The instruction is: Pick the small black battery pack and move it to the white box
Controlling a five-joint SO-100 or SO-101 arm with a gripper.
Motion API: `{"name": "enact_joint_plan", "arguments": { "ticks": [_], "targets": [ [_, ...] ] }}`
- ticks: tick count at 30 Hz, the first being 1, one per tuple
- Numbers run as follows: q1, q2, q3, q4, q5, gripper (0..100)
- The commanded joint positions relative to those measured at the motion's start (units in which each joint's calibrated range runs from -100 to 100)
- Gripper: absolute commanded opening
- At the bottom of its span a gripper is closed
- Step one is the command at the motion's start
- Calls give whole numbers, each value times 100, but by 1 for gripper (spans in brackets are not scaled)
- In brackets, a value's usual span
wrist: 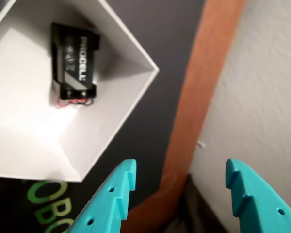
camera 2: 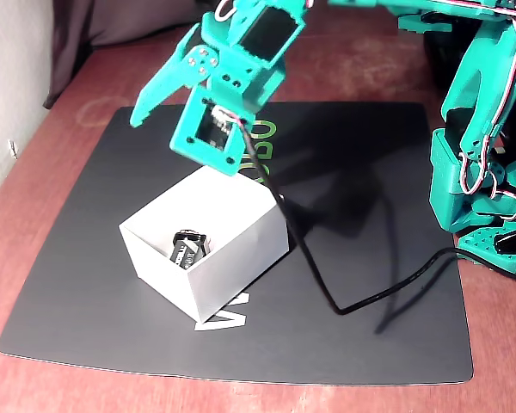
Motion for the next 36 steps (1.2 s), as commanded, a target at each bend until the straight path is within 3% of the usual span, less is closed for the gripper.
{"name": "enact_joint_plan", "arguments": {
  "ticks": [1, 9, 18, 29, 36],
  "targets": [
    [76, -882, 364, 67, -218, 22],
    [76, -2819, 2359, 102, -196, 22],
    [88, -4599, 4219, 102, 614, 22],
    [158, -5345, 5407, 129, 576, 22],
    [357, -6204, 5779, 1005, 565, 22]
  ]
}}
